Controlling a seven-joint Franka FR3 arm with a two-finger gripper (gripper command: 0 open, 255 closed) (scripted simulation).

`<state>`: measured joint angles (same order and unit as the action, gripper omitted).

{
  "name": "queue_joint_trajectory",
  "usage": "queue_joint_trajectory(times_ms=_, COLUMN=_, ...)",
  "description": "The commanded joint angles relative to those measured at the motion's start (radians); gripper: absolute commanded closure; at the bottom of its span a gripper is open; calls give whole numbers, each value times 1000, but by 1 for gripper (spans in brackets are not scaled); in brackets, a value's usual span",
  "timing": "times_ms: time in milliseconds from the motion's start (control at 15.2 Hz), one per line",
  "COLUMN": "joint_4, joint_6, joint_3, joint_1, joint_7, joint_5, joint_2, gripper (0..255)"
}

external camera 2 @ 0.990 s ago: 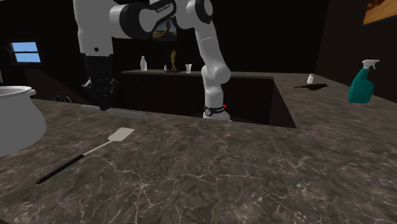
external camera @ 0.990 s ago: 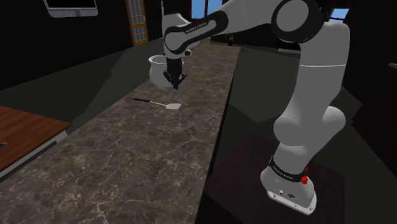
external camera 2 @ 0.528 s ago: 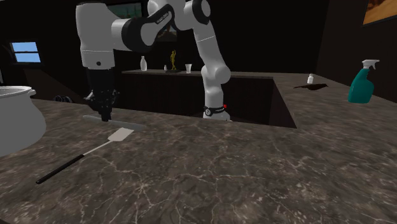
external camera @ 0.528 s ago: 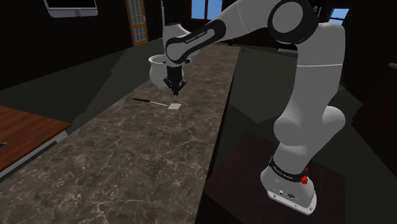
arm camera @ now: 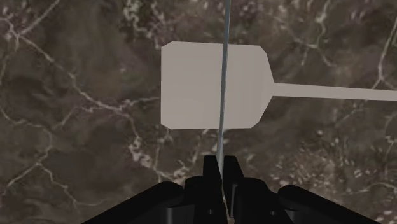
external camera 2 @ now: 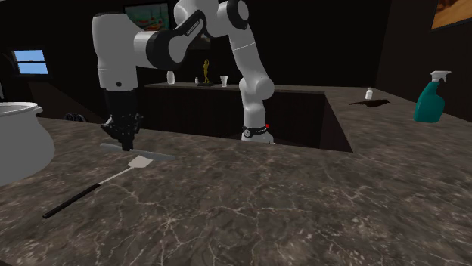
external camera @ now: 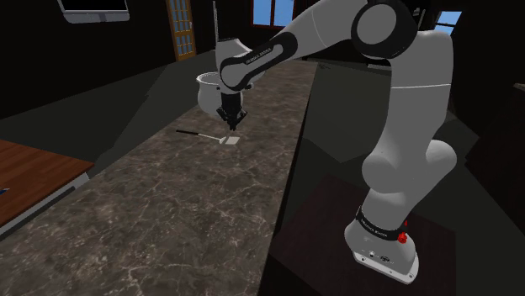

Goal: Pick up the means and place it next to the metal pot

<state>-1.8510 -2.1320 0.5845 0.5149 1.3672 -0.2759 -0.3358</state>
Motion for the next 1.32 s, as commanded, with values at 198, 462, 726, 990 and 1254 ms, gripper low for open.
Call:
queue_joint_trajectory(times_ms=198, joint_4=0, joint_6=0, joint_3=0, joint_1=0, joint_7=0, joint_5=0, joint_2=0, gripper=0)
queue_joint_trajectory(times_ms=462, joint_4=0, joint_6=0, joint_3=0, joint_1=0, joint_7=0, joint_5=0, joint_2=0, gripper=0)
queue_joint_trajectory(times_ms=726, joint_4=46, joint_6=82, joint_3=16, joint_1=8, joint_7=-23, joint_5=36, joint_2=45, gripper=0)
queue_joint_trajectory(times_ms=990, joint_4=61, joint_6=105, joint_3=19, joint_1=9, joint_7=-28, joint_5=44, joint_2=55, gripper=0)
queue_joint_trajectory(times_ms=1254, joint_4=61, joint_6=105, joint_3=19, joint_1=9, joint_7=-28, joint_5=44, joint_2=55, gripper=0)
